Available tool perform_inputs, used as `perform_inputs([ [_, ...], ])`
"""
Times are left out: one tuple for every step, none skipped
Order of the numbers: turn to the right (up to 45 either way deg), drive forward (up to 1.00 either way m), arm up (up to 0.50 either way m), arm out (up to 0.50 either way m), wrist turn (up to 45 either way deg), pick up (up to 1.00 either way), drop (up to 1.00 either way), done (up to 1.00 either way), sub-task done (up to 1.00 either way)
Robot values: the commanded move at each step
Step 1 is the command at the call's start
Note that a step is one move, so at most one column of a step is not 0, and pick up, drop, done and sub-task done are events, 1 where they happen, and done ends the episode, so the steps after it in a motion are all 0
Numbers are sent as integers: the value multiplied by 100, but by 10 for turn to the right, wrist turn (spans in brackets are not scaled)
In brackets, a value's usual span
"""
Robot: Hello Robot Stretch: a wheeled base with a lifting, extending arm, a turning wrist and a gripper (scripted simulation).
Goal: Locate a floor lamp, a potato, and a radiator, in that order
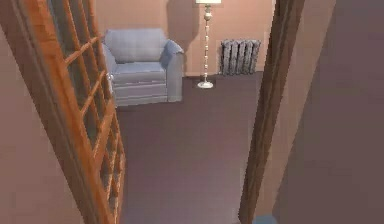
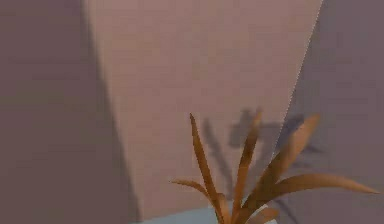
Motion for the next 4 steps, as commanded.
perform_inputs([
  [0,100,0,0,0,0,0,0,0],
  [150,0,0,0,0,0,0,0,0],
  [0,20,0,0,0,0,0,0,0],
  [-90,0,0,0,0,0,0,0,0],
])
